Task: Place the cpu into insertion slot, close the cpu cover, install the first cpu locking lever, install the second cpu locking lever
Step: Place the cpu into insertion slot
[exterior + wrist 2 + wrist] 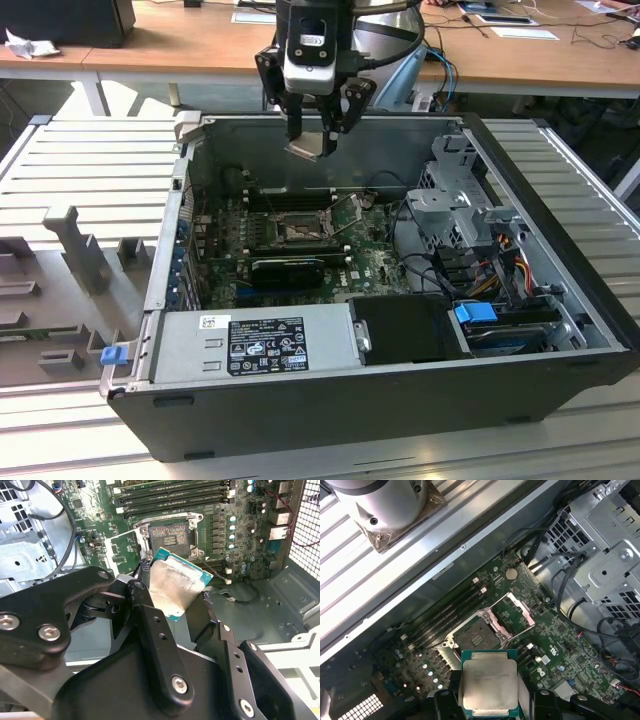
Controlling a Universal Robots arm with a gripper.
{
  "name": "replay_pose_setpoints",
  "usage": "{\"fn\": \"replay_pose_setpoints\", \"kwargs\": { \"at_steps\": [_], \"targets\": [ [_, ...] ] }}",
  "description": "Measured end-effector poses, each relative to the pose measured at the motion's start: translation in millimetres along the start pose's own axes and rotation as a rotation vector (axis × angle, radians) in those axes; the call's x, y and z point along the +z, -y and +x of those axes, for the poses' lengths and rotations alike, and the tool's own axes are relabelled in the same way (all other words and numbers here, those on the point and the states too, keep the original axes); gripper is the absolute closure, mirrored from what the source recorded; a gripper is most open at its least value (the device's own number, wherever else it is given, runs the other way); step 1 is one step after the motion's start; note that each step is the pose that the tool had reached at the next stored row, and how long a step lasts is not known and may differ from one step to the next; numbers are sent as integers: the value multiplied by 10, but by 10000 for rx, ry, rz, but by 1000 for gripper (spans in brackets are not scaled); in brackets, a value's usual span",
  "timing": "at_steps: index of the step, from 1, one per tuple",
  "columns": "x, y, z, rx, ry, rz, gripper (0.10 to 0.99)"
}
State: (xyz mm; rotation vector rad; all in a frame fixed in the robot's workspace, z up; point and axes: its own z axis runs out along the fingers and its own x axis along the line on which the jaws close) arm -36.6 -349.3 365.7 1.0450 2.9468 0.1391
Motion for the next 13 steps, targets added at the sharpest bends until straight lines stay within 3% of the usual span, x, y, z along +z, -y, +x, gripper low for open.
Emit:
{"fn": "replay_pose_setpoints", "kwargs": {
  "at_steps": [8, 13],
  "targets": [
    [8, 1, 0, 704, 63, -12, 557],
    [15, 1, 0, 1718, 152, -31, 557]
  ]
}}
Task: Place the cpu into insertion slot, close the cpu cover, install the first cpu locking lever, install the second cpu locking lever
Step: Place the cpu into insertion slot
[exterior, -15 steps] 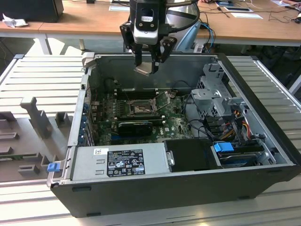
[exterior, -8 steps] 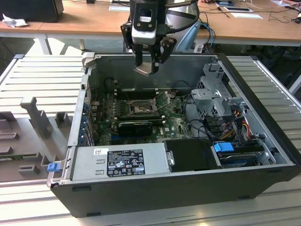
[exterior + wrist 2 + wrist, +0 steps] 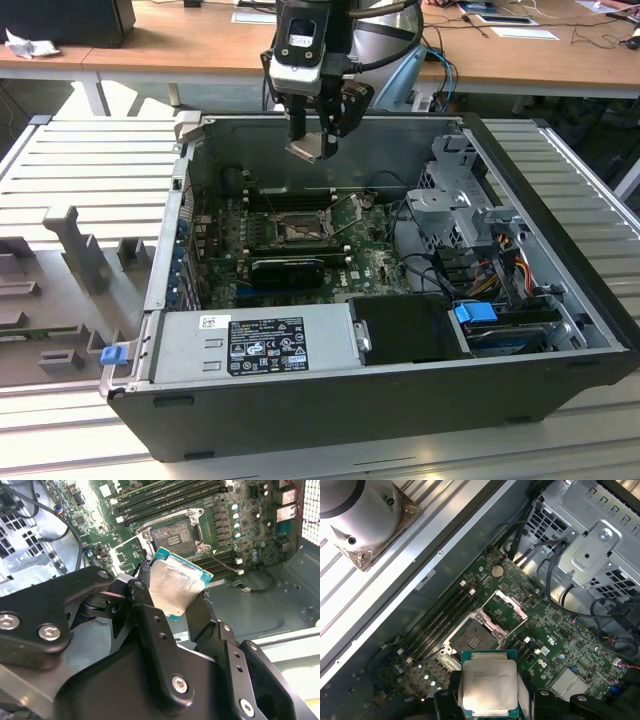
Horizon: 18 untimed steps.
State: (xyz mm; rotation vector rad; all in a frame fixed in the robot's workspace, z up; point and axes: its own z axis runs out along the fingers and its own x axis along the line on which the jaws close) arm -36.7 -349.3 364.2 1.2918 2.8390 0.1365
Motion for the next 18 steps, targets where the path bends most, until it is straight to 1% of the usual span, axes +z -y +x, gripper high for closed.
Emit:
{"fn": "replay_pose_setpoints", "kwargs": {
  "at_steps": [1, 3, 5, 7, 15, 18],
  "targets": [
    [1, 0, 0, 166, 15, -2, 557],
    [2, -1, 1, 325, 30, -4, 557],
    [2, -1, 1, 666, 60, -11, 557],
    [2, -1, 1, 841, 75, -14, 557],
    [26, 1, 1, 943, 92, -11, 557],
    [29, 2, 1, 1169, 115, -15, 557]
  ]
}}
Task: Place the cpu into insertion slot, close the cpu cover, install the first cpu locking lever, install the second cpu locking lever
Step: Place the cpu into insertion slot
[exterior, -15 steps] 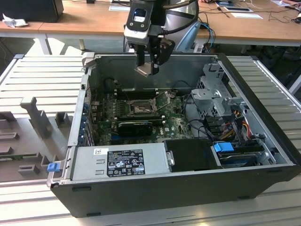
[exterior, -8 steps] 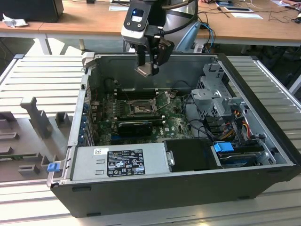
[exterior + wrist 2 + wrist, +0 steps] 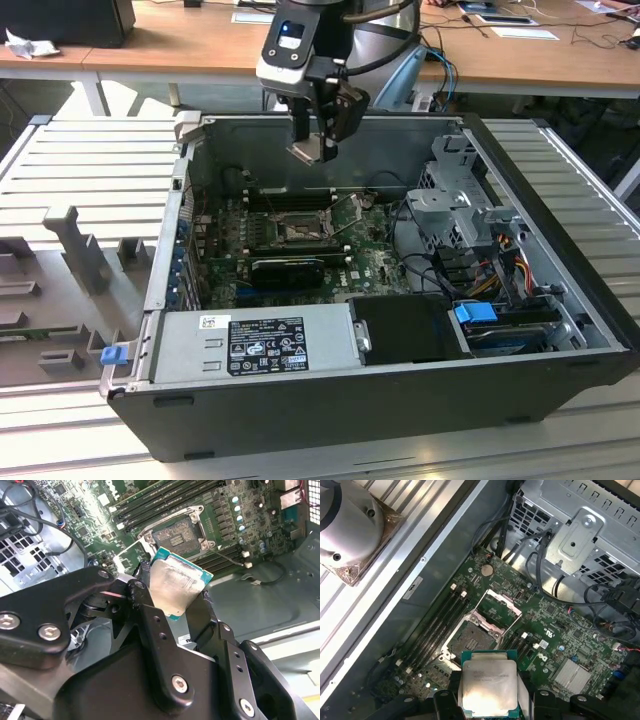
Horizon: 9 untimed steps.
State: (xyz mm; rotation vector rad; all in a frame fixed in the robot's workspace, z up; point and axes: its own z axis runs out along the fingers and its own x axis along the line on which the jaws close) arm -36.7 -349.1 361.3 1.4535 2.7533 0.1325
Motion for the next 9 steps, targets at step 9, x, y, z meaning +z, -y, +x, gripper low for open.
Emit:
{"fn": "replay_pose_setpoints", "kwargs": {
  "at_steps": [9],
  "targets": [
    [11, -1, -1, 1478, 139, -25, 557]
  ]
}}
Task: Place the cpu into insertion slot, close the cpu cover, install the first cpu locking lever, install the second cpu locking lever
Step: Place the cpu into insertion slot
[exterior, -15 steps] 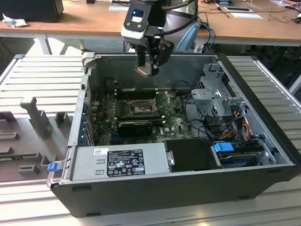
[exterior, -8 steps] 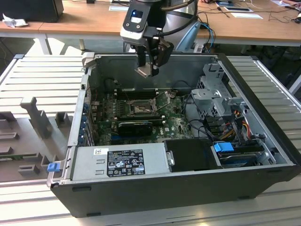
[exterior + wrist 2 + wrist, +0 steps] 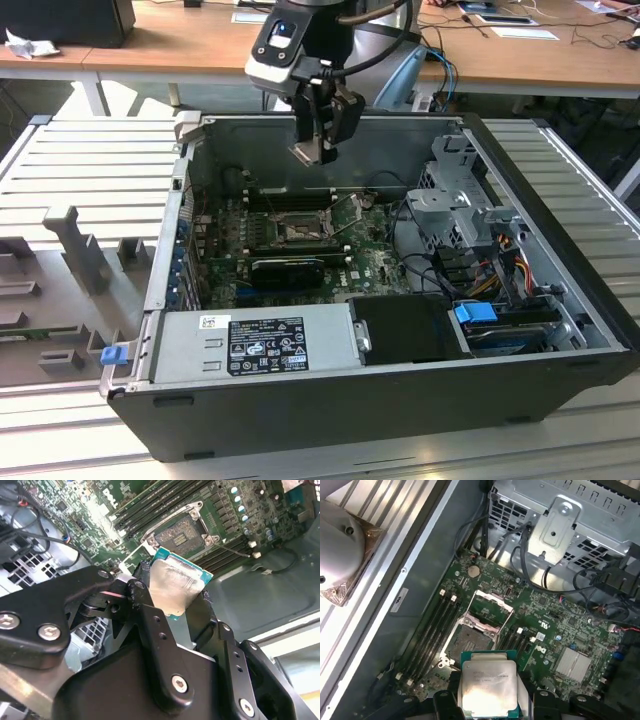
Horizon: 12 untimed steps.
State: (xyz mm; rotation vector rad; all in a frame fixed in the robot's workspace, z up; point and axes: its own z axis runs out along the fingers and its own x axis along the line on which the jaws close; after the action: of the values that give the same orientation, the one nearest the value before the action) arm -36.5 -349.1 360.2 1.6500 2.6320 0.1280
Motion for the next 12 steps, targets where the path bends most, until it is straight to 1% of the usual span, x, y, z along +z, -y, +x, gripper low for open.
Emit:
{"fn": "replay_pose_setpoints", "kwargs": {
  "at_steps": [2, 3, 6, 12],
  "targets": [
    [4, -1, 0, 420, 40, -7, 557],
    [4, -1, 0, 544, 53, -8, 557],
    [11, -3, -2, 1247, 131, -13, 557],
    [21, -7, -4, 2020, 231, -11, 557]
  ]
}}
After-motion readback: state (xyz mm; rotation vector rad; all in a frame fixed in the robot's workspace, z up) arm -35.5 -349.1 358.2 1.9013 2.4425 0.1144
